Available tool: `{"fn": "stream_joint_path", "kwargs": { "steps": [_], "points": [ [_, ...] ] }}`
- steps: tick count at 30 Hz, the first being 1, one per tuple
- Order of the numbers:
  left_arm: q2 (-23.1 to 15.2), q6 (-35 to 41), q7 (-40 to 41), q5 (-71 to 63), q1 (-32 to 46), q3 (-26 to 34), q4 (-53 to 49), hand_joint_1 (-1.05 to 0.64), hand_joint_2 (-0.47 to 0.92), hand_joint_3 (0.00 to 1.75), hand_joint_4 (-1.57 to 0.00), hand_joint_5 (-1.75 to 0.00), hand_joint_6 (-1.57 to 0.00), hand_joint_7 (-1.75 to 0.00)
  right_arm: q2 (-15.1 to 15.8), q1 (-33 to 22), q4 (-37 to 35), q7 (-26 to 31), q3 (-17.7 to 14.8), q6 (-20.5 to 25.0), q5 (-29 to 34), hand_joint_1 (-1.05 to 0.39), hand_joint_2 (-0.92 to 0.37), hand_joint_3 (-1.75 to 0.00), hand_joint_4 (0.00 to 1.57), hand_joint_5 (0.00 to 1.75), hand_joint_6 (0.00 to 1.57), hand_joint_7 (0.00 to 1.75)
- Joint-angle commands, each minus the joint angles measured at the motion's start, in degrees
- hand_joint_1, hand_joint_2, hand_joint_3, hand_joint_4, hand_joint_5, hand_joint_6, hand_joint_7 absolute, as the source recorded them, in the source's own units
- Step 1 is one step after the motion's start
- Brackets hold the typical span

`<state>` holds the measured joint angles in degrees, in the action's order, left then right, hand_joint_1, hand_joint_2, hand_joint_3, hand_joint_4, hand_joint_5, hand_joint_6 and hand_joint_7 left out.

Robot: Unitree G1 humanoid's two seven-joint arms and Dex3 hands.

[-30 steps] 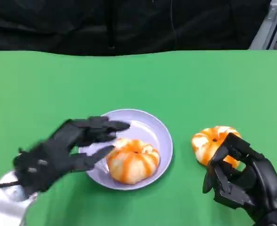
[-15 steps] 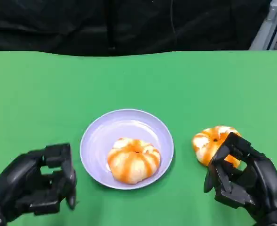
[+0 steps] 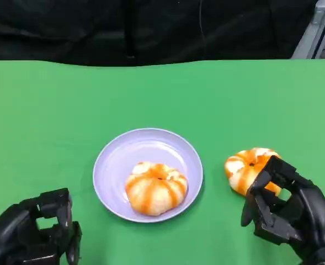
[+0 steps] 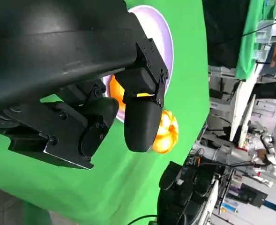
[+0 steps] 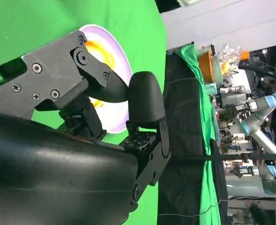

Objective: Grasp the bread from the table and place it into the plate.

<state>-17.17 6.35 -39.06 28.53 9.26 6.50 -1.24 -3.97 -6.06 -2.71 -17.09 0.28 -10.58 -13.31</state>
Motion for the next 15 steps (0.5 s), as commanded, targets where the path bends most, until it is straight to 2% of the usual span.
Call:
{"fn": "stream_joint_path", "kwargs": {
  "steps": [1, 8, 15],
  "points": [
    [-0.4, -0.1, 0.17, -0.99, -0.52, 0.72, -0.31, 0.07, 0.65, 1.3, -0.91, -1.75, -0.74, -1.75, 0.45, -0.05, 0.48, 0.32, -0.25, -0.26, -0.27, -0.12, -0.58, -1.16, 0.84, 1.75, 0.61, 1.75],
    [-0.03, 0.39, 1.15, -1.6, -0.27, 0.62, 0.76, 0.07, 0.7, 1.2, -0.89, -1.75, -0.72, -1.75, 0.46, -0.28, 0.85, -0.04, -0.08, -0.02, -0.85, -0.1, -0.58, -1.15, 0.83, 1.75, 0.61, 1.75],
    [0.34, 1.67, 2.85, -2.27, 0.24, 0.51, 2.53, 0.07, 0.71, 1.18, -0.88, -1.75, -0.72, -1.75, 0.51, -0.41, 0.96, -0.13, -0.03, -0.31, -0.79, -0.1, -0.59, -1.14, 0.83, 1.75, 0.61, 1.75]
  ]
}}
